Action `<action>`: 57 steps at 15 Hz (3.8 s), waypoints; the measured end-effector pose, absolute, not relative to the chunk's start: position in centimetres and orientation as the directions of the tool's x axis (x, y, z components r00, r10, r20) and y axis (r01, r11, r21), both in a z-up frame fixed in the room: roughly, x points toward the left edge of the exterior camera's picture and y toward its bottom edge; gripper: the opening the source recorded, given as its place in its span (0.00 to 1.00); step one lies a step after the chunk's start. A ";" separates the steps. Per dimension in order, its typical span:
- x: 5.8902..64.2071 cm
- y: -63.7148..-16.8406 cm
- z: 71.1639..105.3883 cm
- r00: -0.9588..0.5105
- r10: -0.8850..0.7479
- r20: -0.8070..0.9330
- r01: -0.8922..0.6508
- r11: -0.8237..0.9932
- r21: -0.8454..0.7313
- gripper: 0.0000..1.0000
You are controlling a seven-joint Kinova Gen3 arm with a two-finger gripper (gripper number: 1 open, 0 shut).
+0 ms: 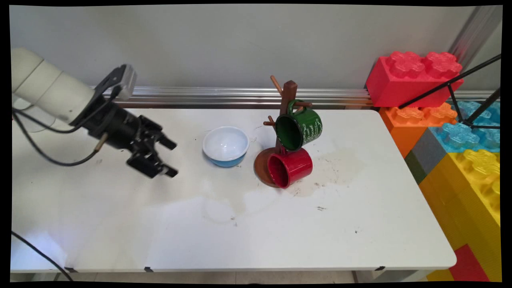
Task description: Pick up the green mug from the rack
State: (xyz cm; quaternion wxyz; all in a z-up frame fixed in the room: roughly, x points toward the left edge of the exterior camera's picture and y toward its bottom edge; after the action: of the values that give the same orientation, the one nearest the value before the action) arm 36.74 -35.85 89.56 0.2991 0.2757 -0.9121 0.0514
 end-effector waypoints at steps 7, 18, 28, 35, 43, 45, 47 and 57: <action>34.3 -36.9 90.7 -0.582 -0.451 0.677 -0.538 0.838 0.096 1.00; 27.3 -37.0 93.8 -0.543 -0.490 0.682 -0.589 0.801 0.106 1.00; 18.6 -36.9 95.9 -0.433 -0.589 0.682 -0.681 0.710 0.181 1.00; 14.7 -36.9 95.6 -0.383 -0.631 0.675 -0.725 0.658 0.203 1.00; 13.6 -37.7 93.9 -0.378 -0.629 0.680 -0.735 0.650 0.193 1.00; 13.6 -37.9 93.3 -0.376 -0.624 0.685 -0.733 0.653 0.193 1.00; 13.6 -38.2 92.7 -0.370 -0.622 0.690 -0.733 0.652 0.194 1.00; 13.2 -39.8 90.0 -0.303 -0.602 0.739 -0.717 0.655 0.239 1.00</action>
State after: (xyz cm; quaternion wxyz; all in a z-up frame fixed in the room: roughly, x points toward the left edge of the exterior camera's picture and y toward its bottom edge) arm 13.17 -39.77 90.01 0.4248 0.4098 -0.8044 0.0675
